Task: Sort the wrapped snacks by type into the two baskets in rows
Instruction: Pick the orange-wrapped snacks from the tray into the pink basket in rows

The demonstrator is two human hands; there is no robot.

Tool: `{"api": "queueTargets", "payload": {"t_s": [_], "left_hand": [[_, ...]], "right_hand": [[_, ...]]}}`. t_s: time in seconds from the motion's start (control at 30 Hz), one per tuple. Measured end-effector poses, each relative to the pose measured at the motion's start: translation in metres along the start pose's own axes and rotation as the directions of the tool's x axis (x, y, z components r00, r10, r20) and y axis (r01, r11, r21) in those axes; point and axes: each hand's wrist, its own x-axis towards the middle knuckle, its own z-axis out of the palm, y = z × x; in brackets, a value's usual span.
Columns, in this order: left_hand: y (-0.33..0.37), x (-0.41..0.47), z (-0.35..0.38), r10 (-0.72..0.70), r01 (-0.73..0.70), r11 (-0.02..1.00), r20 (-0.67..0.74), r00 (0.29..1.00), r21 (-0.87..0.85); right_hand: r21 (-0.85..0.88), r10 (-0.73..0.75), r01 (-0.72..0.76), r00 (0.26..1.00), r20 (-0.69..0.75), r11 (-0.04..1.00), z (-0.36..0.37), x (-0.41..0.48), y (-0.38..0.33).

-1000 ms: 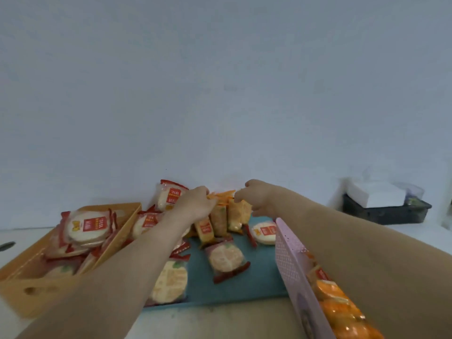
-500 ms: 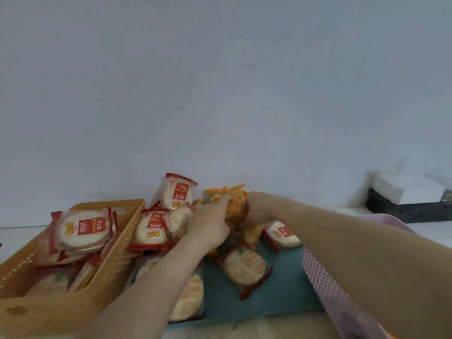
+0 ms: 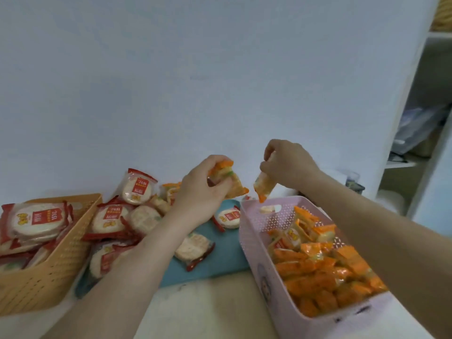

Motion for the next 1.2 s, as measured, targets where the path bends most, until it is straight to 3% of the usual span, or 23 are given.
{"api": "queueTargets", "payload": {"t_s": [0.07,0.13,0.2,0.27,0.37,0.43,0.47,0.53,0.6,0.73,0.93,1.2], "left_hand": [[0.02,-0.007,0.019,0.027,-0.032,0.997,0.061,0.998,0.075],[0.029,-0.012,0.031,0.009,-0.041,0.985,0.185,0.983,0.168],[0.041,-0.023,0.048,-0.049,-0.055,0.963,0.372,0.927,0.264],[0.043,-0.028,0.053,-0.101,-0.035,0.96,0.46,0.882,0.278],[0.039,-0.035,0.051,-0.161,-0.011,0.876,0.315,0.935,0.482],[0.036,-0.044,0.054,-0.286,0.014,0.777,0.332,0.899,0.629],[0.034,-0.05,0.057,-0.363,0.051,0.779,0.383,0.849,0.625],[0.033,-0.06,0.064,-0.443,0.19,0.843,0.448,0.777,0.504],[0.032,-0.066,0.065,-0.413,0.212,0.867,0.412,0.812,0.451],[0.03,-0.082,0.048,-0.323,0.123,0.849,0.323,0.89,0.513],[0.03,-0.105,-0.008,-0.279,0.107,0.819,0.228,0.933,0.564],[0.007,-0.135,-0.058,-0.34,0.17,0.837,0.251,0.906,0.52]], "right_hand": [[-0.02,0.06,-0.06,0.998,-0.003,0.998,-0.002,-0.013,0.022],[0.07,0.105,-0.115,0.985,0.138,0.991,0.008,-0.022,0.033],[0.229,0.119,-0.19,0.95,0.289,0.955,0.006,-0.037,0.045],[0.243,0.104,-0.182,0.948,0.3,0.953,0.002,-0.04,0.055],[0.038,0.125,-0.139,0.959,0.254,0.99,-0.011,-0.047,0.074],[-0.116,0.162,-0.132,0.936,0.313,0.984,-0.018,-0.055,0.084],[-0.141,0.178,-0.135,0.915,0.363,0.981,-0.02,-0.061,0.087],[-0.081,0.196,-0.179,0.862,0.467,0.981,-0.021,-0.075,0.089],[0.051,0.188,-0.242,0.854,0.486,0.969,-0.019,-0.084,0.095],[0.305,0.209,-0.392,0.846,0.491,0.868,-0.027,-0.1,0.092],[0.382,0.051,-0.238,0.896,0.44,0.893,-0.028,-0.121,0.046],[0.396,-0.088,-0.076,0.921,0.379,0.915,-0.002,-0.155,0.014]]}}
